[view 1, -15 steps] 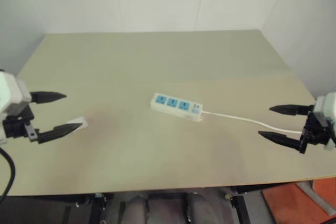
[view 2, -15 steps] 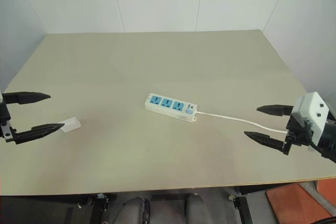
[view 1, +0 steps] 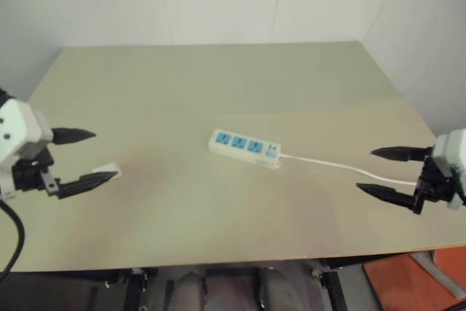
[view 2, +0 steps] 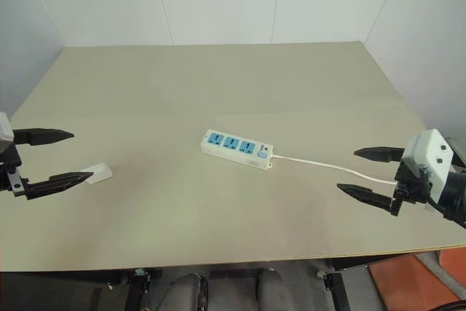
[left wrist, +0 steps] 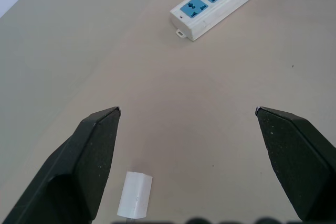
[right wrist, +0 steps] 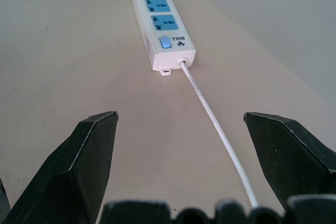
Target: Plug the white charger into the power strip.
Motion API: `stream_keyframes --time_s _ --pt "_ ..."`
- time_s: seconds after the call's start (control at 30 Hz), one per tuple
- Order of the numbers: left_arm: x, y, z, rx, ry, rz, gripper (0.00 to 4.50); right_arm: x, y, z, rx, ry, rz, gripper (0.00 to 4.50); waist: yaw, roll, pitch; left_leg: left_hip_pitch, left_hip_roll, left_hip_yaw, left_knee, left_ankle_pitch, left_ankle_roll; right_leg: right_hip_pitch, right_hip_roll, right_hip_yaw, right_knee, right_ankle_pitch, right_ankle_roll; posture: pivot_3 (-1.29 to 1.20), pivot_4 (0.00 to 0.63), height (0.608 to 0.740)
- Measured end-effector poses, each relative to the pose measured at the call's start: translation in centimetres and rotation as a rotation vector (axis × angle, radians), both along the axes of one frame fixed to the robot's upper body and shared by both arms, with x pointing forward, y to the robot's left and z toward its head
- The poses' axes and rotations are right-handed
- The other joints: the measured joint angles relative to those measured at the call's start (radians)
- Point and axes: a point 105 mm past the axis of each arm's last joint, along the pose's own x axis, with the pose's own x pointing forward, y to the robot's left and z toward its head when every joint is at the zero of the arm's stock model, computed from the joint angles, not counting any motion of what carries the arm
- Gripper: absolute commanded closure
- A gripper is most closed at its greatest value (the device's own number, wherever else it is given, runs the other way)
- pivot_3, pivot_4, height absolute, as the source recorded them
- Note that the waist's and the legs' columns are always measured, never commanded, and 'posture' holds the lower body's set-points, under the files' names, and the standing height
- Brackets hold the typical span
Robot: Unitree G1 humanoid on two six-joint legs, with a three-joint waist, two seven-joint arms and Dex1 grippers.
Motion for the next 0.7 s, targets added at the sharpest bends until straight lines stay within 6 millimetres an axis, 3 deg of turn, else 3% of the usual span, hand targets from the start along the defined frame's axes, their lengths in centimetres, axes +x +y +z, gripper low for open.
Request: stream_keyframes --time_s 0.2,0.47,0.7 --pt "0.1 -0.2 -0.2 0.001 0.007 -0.007 0.0 0.9 1.1 -0.2 0.03 -0.029 0.014 0.02 0.0 0.0 0.0 0.0 0.0 0.0 0.0 0.0 0.0 0.0 0.0 0.0 0.0 0.0 0.0 0.0 0.15 0.74" --pt "1.1 -2.0 0.6 -0.039 -0.013 -0.113 0.0 4.0 3.6 -1.6 0.146 -0.076 0.024 0.02 -0.001 0.0 0.0 0.0 0.0 0.0 0.001 0.0 0.0 -0.001 0.0 0.0 0.001 0.0 0.0 0.0 0.15 0.74" --pt "1.8 -3.5 0.0 -0.116 0.015 -0.206 0.0 6.6 6.8 -3.2 0.282 -0.122 0.063 0.02 -0.003 0.0 0.0 -0.001 0.0 0.0 0.001 0.0 0.0 -0.001 0.0 0.0 0.001 0.0 0.0 0.0 0.15 0.74"
